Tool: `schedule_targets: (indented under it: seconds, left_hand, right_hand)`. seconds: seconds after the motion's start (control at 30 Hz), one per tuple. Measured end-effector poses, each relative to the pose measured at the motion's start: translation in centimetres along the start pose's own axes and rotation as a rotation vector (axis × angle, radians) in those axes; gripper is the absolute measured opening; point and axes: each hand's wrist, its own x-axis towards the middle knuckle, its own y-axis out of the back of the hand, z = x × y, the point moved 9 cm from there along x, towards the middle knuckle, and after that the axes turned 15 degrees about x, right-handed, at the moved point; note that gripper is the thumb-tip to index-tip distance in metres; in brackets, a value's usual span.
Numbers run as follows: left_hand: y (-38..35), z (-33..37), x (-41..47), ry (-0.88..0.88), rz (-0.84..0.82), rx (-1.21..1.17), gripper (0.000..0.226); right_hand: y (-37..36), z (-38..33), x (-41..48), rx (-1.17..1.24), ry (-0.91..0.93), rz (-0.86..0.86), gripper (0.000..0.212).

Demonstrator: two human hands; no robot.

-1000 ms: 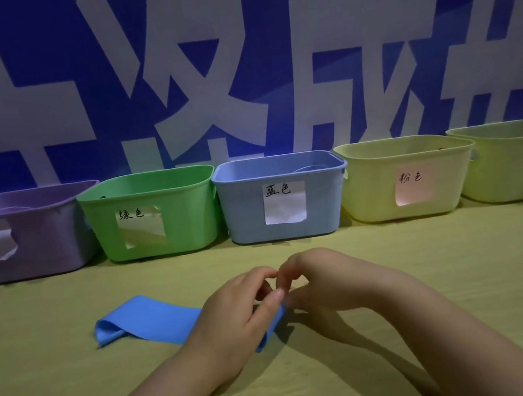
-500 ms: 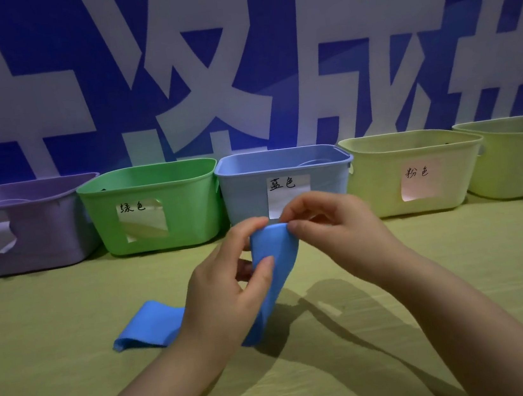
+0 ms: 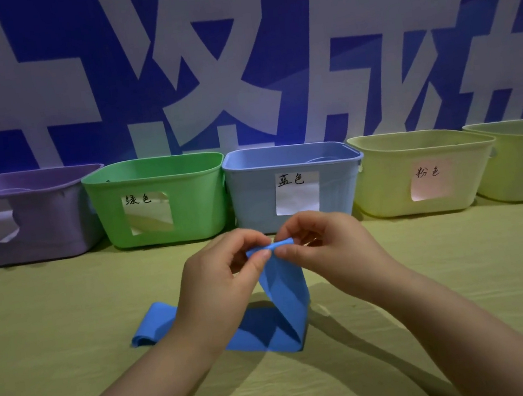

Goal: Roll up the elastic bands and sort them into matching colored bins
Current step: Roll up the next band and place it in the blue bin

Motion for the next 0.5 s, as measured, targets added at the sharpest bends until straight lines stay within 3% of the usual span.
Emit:
schedule_targets:
  seconds: [0.27,0.4,0.5]
  left_hand:
    - [-0.1,0.6,0.1,-0.057,-0.026,0.107,0.015]
    - [-0.6,-0.2,-0.1,0.035,-0.069,0.036,0.015]
    - [-0.7,-0.9,-0.1,0.099,-0.089,-0.019,0.016]
  right_hand:
    - [-0.5,0.0,-0.2,-0.122,-0.008,-0.044,0.014]
    - [-0.8,-0.4,-0.3,-0.151,0.039,-0.084,0.003]
    - [-1.1,-0.5,-0.3,-0.168,0.070,-0.112,0.012]
